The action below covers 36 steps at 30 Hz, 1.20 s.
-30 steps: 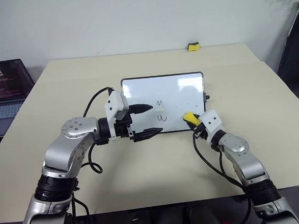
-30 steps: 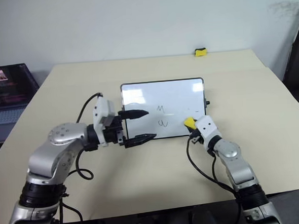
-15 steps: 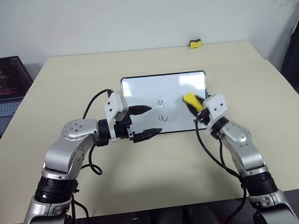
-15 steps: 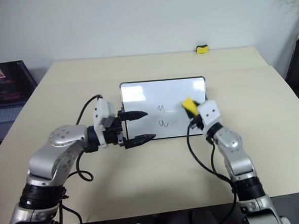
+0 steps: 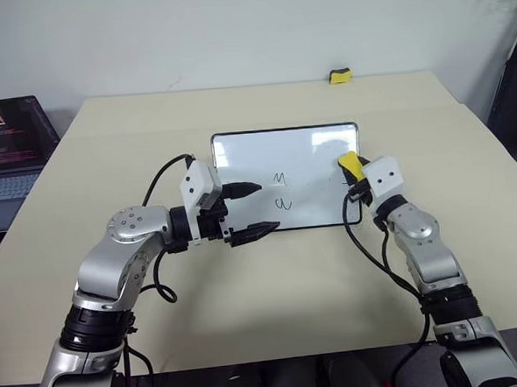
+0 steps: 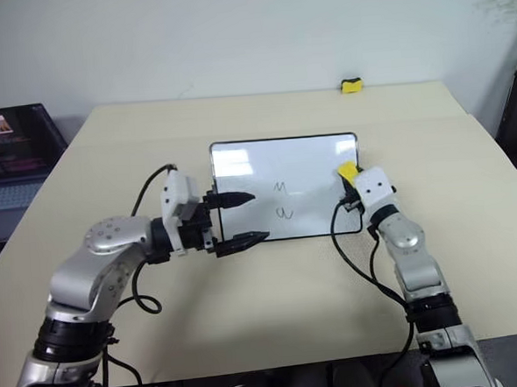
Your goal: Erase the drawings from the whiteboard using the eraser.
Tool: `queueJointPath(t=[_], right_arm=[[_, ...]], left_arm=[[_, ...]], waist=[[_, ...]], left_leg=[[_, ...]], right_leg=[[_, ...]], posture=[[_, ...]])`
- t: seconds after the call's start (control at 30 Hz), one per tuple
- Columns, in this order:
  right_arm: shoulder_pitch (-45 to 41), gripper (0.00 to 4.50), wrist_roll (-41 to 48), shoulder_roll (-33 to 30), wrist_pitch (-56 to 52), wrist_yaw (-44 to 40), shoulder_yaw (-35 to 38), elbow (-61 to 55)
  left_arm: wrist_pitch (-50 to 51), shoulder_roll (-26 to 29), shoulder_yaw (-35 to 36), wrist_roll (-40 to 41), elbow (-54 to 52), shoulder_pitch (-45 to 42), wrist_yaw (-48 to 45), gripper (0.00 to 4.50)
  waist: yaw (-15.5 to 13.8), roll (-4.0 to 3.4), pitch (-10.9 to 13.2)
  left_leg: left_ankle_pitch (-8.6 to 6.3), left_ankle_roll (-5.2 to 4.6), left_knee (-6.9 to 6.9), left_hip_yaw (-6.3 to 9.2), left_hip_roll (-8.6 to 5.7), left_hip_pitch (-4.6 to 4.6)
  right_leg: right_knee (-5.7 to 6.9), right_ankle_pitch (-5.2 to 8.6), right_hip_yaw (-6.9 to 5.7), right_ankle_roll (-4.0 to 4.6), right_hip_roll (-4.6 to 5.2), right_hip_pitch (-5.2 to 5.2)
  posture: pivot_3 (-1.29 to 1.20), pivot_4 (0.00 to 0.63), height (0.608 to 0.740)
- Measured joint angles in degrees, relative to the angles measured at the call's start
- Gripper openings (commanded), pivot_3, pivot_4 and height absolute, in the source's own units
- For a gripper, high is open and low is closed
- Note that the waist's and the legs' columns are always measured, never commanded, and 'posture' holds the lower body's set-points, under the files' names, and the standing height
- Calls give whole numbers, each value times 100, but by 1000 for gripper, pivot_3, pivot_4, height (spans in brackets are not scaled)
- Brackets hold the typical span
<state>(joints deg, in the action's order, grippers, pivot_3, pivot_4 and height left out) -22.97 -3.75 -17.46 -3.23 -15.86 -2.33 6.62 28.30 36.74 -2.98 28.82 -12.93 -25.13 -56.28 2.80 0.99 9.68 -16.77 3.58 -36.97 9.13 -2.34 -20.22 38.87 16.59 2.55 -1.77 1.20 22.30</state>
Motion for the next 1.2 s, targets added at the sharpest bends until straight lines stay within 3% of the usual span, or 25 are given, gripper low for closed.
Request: queueJointPath(t=[0.43, 0.77, 0.93, 1.2], right_arm=[[795, 1246, 63, -457, -1133, -1027, -356, -1065], [317, 1245, 148, -235, -838, -607, 16, -1017], [410, 1245, 95, -312, -921, -696, -60, -990], [671, 1245, 70, -496, -1101, -1006, -234, -1215]], left_arm=[[-23, 34, 4, -46, 2, 7, 49, 4500], [-40, 67, 71, -96, 9, 31, 53, 4500], [-42, 71, 112, -107, 12, 87, 55, 4500], [-146, 64, 144, -232, 65, 123, 256, 4500]], waist=[[23, 2, -1], [-12, -1, 7], [-39, 0, 7], [-31, 1, 6]], left_leg=[[1, 0, 0, -3, 3, 28], [0, 4, 4, 3, 2, 8], [9, 24, -1, 5, 0, -53], [6, 17, -3, 2, 1, -49]], right_leg=[[4, 1, 10, -2, -2, -17], [-2, 2, 1, 0, -1, -3], [-2, 4, 2, -1, 3, 53], [8, 3, 4, 0, 2, 55]], posture=[[0, 150, 740], [0, 150, 740], [0, 150, 740], [0, 150, 740]])
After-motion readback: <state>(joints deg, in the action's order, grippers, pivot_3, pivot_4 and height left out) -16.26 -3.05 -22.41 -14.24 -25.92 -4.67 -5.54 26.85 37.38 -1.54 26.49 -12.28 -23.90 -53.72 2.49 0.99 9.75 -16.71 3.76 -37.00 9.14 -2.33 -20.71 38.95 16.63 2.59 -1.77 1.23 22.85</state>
